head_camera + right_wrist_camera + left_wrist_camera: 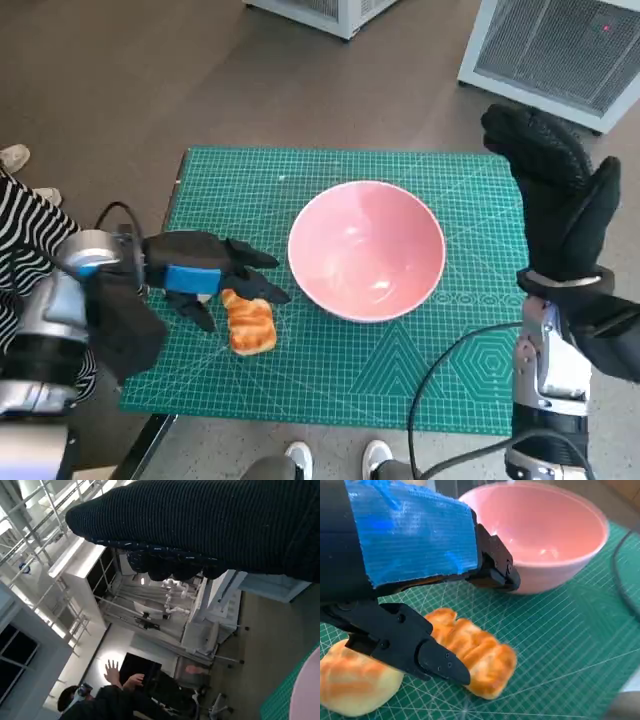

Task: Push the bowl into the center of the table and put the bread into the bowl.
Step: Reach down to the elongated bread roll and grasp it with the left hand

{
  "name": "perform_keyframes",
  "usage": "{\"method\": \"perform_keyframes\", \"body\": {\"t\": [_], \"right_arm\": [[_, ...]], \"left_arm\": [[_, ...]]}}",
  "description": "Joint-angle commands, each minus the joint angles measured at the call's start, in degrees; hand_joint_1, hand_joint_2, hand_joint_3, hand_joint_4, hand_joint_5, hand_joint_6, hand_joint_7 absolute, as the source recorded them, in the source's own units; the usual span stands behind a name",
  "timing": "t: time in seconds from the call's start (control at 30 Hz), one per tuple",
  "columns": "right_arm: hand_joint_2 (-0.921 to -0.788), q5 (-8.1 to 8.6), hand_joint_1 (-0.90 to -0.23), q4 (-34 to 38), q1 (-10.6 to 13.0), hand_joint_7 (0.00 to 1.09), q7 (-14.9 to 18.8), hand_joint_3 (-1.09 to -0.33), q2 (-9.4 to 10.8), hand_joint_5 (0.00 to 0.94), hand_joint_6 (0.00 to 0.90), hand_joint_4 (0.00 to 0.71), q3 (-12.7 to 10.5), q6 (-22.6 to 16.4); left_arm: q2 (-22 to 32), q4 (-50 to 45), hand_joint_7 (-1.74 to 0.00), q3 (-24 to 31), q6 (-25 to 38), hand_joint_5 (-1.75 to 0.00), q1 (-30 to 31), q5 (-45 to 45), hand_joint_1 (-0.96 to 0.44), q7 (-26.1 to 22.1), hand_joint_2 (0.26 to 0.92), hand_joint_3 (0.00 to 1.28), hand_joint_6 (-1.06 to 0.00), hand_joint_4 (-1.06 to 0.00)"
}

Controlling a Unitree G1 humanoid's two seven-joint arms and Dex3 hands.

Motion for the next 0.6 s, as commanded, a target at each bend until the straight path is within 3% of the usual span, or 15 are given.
{"method": "perform_keyframes", "body": {"t": [0.03, 0.37, 0.6], "right_arm": [[-0.921, -0.70, -0.701, 0.1, 1.6, 0.49, -0.5, -0.679, -0.1, 0.005, 0.095, 0.168, -0.1, 0.0], [-0.921, -0.84, -0.690, 0.3, 2.1, 0.49, -0.5, -0.690, -0.2, 0.004, 0.099, 0.169, -0.4, -0.6], [-0.921, -0.87, -0.684, 0.0, 2.5, 0.50, -0.5, -0.692, -0.3, 0.003, 0.098, 0.168, -0.5, -0.7]], "left_arm": [[-1.0, 4.8, -0.04, -2.6, -2.0, -0.01, -2.4, 5.2, -0.20, 4.2, 0.750, 0.00, -0.51, -0.35], [-3.6, 13.9, -0.05, -7.4, -4.5, -0.03, -5.1, 13.7, -0.11, 13.9, 0.765, 0.01, -0.57, -0.43], [-4.9, 18.2, -0.05, -9.8, -4.5, -0.03, -6.0, 16.3, -0.03, 17.5, 0.833, 0.02, -0.65, -0.61]]}}
